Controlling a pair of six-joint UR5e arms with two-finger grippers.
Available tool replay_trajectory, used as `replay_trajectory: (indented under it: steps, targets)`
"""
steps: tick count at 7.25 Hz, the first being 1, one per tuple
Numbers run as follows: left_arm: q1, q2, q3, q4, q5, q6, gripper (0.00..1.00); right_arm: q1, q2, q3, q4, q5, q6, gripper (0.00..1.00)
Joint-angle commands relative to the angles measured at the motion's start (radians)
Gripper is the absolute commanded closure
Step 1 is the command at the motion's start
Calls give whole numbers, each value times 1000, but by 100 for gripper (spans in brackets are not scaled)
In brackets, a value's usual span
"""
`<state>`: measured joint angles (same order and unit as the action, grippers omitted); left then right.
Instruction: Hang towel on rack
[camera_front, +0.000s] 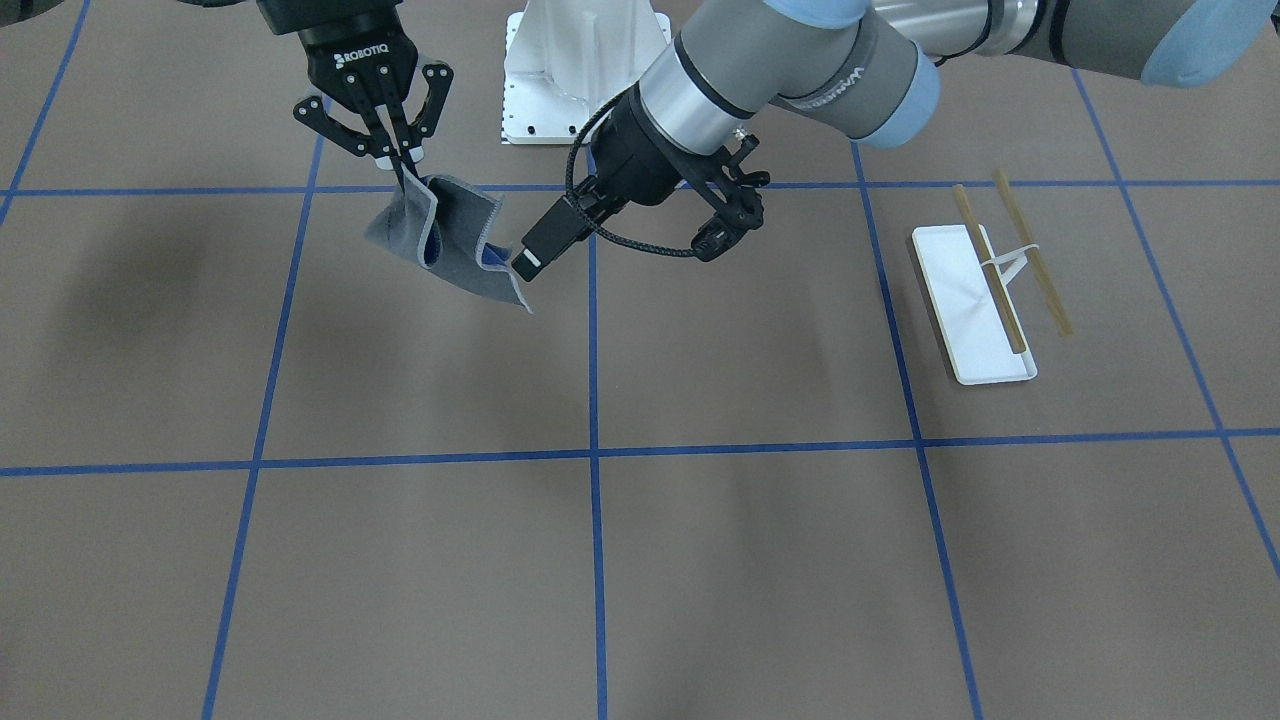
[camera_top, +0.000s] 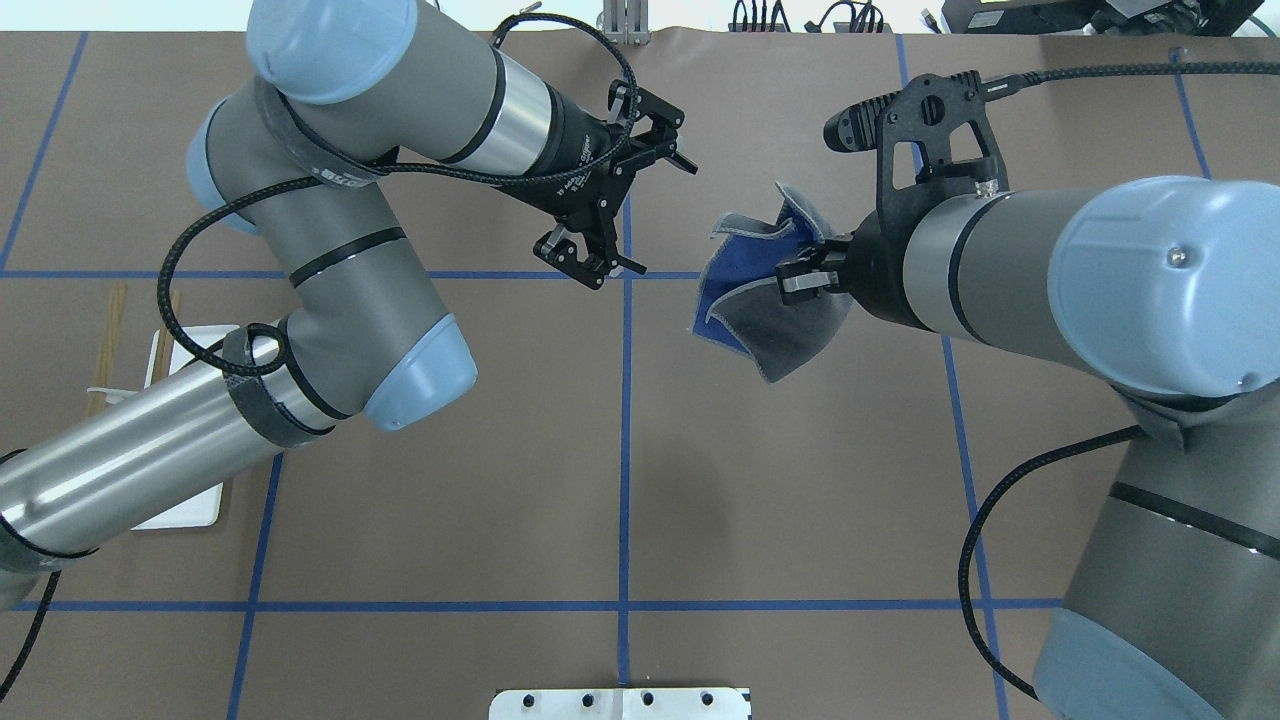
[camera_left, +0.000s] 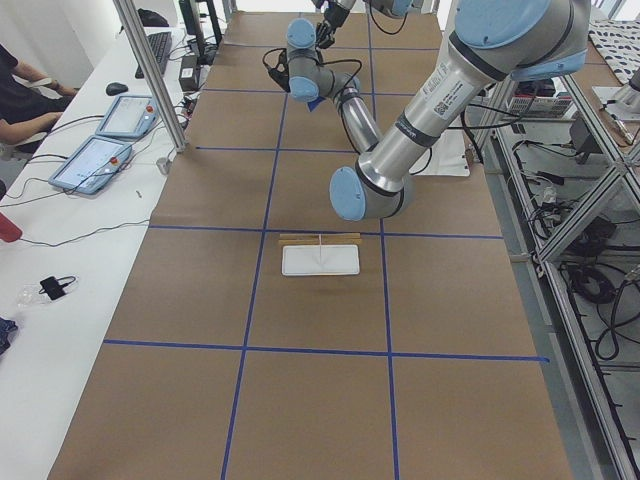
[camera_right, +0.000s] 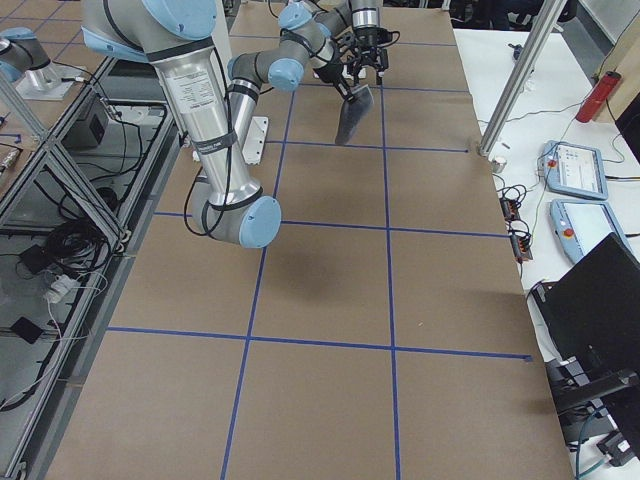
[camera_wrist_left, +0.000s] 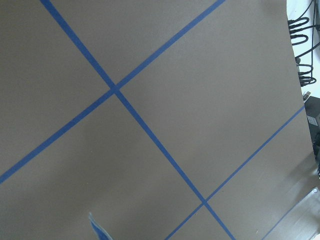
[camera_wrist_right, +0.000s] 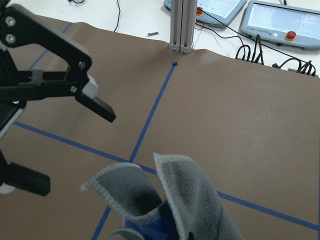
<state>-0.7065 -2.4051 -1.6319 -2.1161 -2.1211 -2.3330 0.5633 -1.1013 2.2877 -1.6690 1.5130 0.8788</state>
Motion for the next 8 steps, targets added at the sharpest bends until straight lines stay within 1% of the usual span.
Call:
replay_trajectory:
  steps: [1,2,4,5,6,7,8]
  targets:
    - [24,-17,-8,-57,12,-66,2,0,3,-14,2,-4,2,100]
    - [25,-29,-6,-79,13,-100,2,-2,3,-14,2,-4,2,100]
    - [27,-29,3,-81,15,-95,2,-5,3,-11,2,-4,5,100]
    - [32,-29,3,-84,30,-89,3,-8,6,-2,2,-4,28,100]
    - [39,-29,1,-82,33,-91,6,-13,15,-2,2,-4,28,100]
    - [50,-29,-2,-82,58,-98,15,-16,17,-4,2,-4,28,100]
    - [62,-29,-8,-82,76,-101,46,-17,17,-4,2,-4,28,100]
